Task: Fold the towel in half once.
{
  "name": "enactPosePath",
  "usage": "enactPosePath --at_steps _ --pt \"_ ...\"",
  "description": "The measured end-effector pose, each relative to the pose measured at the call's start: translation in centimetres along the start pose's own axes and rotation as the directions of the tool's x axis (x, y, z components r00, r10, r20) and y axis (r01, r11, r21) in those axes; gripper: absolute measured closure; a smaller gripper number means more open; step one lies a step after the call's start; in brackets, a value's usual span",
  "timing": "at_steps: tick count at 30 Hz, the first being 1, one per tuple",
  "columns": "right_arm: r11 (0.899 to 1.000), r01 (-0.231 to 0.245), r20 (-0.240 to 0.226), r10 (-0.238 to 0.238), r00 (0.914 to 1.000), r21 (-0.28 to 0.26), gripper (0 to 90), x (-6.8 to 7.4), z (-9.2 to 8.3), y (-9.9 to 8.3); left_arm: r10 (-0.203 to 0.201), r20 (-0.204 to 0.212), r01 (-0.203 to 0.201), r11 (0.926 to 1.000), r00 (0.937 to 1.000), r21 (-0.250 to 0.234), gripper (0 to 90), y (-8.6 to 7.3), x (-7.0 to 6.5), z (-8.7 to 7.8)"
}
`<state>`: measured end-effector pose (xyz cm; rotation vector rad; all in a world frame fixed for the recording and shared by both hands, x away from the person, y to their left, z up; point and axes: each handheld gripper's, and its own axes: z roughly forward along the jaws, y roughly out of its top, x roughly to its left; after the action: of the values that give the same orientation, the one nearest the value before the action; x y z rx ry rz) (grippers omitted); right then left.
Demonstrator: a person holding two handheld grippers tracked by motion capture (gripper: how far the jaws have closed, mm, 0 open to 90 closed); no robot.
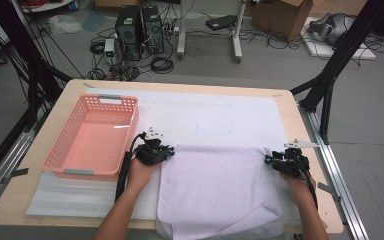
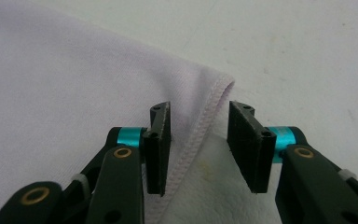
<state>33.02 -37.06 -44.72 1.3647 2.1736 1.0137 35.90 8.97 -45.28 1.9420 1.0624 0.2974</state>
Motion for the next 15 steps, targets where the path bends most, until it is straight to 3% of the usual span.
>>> enactPosePath --at_steps 1,2,3,6,9,11,15 --pt "1.0 -0.009 -0.009 0.009 0.9999 0.002 67.7 0.1 0.0 0.0 -0.009 0.001 0.009 1.0 1.0 -0.001 82.1 0.0 0.1 0.0" --pt "1.0 -0.012 -0.023 0.012 0.9997 0.004 78.7 0.1 0.0 0.0 -0.028 0.001 0.028 0.9996 0.9996 0.0 82.5 0.0 0.1 0.0" --pt "1.0 -0.021 -0.072 0.022 0.9972 0.006 86.1 0.1 0.0 0.0 -0.039 -0.004 0.039 0.9992 0.9992 -0.002 82.9 0.0 0.0 0.0" --pt "0.999 -0.049 -0.062 0.05 0.9968 0.014 87.9 0.3 -0.1 0.1 -0.055 -0.03 0.054 0.9982 0.9981 -0.025 83.9 0.1 -0.2 -0.2" --pt "0.999 -0.032 -0.04 0.031 0.9987 -0.008 88.3 0.4 -0.4 0.2 -0.093 -0.021 0.09 0.9906 0.9955 -0.103 84.4 1.0 -0.1 -1.0" --pt "0.998 -0.027 -0.034 0.025 0.9991 -0.053 88.3 0.3 -0.8 0.5 -0.076 -0.027 0.072 0.9901 0.9967 -0.12 84.4 2.0 -0.3 -1.3" --pt "0.993 -0.027 -0.01 0.026 0.9996 -0.114 88.2 -0.2 -1.0 1.3 -0.087 -0.041 0.08 0.9858 0.9954 -0.148 84.4 3.8 0.1 -1.2"
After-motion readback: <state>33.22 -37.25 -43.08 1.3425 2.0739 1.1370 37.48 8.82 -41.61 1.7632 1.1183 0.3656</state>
